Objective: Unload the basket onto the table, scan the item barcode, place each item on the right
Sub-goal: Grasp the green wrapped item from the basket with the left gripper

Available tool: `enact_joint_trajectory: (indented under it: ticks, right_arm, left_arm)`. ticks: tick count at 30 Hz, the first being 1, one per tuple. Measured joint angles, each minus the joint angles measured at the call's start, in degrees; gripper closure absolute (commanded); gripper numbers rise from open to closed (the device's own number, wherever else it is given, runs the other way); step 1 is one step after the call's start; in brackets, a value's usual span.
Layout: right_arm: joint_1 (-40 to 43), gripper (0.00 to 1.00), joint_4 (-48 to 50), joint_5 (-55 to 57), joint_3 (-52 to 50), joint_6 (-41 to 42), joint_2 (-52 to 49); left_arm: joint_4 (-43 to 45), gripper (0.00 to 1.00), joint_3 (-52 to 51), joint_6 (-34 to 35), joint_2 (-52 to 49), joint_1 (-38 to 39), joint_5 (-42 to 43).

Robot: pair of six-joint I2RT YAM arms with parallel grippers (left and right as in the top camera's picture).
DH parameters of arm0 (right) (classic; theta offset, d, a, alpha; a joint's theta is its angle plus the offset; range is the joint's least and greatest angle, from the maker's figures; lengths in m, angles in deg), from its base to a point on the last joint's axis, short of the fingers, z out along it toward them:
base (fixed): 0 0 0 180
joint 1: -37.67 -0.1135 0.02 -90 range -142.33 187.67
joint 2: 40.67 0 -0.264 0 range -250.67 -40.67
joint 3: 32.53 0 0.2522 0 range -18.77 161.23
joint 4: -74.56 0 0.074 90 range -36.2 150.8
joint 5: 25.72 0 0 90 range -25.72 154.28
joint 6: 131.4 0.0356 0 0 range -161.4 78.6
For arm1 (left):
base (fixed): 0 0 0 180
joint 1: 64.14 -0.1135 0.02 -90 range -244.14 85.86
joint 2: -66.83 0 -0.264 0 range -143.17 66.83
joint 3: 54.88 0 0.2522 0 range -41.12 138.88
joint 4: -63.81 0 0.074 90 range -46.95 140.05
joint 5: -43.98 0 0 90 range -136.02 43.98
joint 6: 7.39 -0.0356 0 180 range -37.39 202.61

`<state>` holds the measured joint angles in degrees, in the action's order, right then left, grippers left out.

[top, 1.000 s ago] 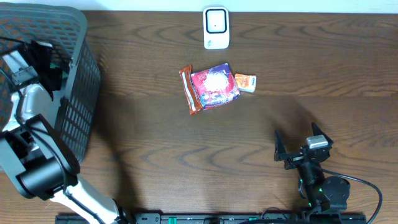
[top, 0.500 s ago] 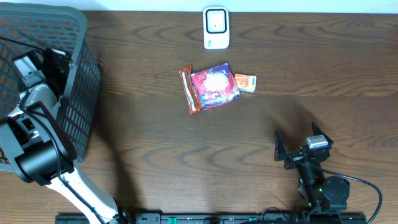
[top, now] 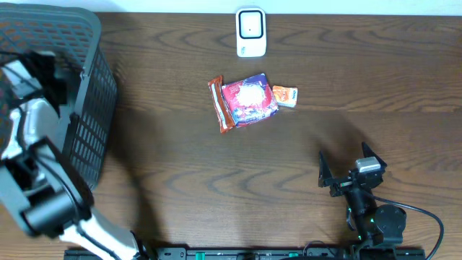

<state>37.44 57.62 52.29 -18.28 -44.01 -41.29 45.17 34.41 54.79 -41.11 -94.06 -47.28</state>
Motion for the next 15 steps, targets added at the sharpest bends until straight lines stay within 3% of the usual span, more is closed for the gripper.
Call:
enact_joint_trajectory:
  ticks: [6, 10, 12, 15]
  right_arm:
    - [0.0, 0.01, 0.0, 0.0, 0.0, 0.0, 0.0]
    - [0.0, 0.01, 0.0, 0.0, 0.0, 0.0, 0.0]
    - [0.0, 0.01, 0.0, 0.0, 0.0, 0.0, 0.0]
    - [0.0, 0.01, 0.0, 0.0, 0.0, 0.0, 0.0]
  left_arm:
    - [0.0, 0.93, 0.0, 18.7, 21.2, -0.1, 9.5]
    - [0.0, 0.93, 0.2, 36.0, 33.4, 0.9, 14.1]
    - [0.0, 0.93, 0.2, 44.4, 37.8, 3.5, 15.1]
    - [-0.1, 0.93, 0.2, 50.9, 41.5, 10.4, 16.1]
